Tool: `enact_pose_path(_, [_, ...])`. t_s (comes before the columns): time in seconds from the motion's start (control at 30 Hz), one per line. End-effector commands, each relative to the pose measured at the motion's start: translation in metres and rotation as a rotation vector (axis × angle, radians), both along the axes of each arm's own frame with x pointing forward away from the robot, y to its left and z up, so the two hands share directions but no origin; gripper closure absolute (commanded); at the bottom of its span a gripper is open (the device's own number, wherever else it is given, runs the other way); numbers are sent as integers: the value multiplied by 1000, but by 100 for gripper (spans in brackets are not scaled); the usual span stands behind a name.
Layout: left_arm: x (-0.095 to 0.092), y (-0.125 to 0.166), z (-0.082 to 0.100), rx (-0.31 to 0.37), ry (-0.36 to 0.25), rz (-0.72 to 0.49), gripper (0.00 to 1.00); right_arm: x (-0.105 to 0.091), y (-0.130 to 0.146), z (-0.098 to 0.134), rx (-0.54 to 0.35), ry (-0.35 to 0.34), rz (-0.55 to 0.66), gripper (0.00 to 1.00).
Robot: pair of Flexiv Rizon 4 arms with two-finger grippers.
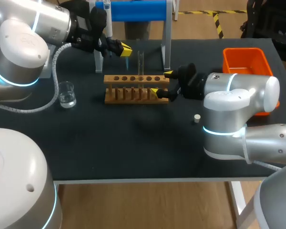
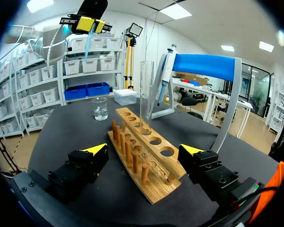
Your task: Invert the test tube, pick up the pipette, mount the tip to pipette, aspirate from beaker and dispense into the tube, eject the tip, return the pipette, and cap with the stopper.
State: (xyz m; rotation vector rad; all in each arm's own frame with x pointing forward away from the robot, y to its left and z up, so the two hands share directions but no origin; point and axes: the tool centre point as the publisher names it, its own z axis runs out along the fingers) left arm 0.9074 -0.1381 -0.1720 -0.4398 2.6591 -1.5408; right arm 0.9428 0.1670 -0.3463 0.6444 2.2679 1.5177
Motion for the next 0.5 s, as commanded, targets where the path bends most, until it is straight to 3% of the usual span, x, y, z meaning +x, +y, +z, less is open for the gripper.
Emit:
enact_pose_path(0.03, [0,1,1,1,2,-2,100,-1,0,0,0,-1,-1,0])
enact_pose_path(0.5, [0,1,1,1,2,-2,100,-3,-2,3,8,-7,3,0])
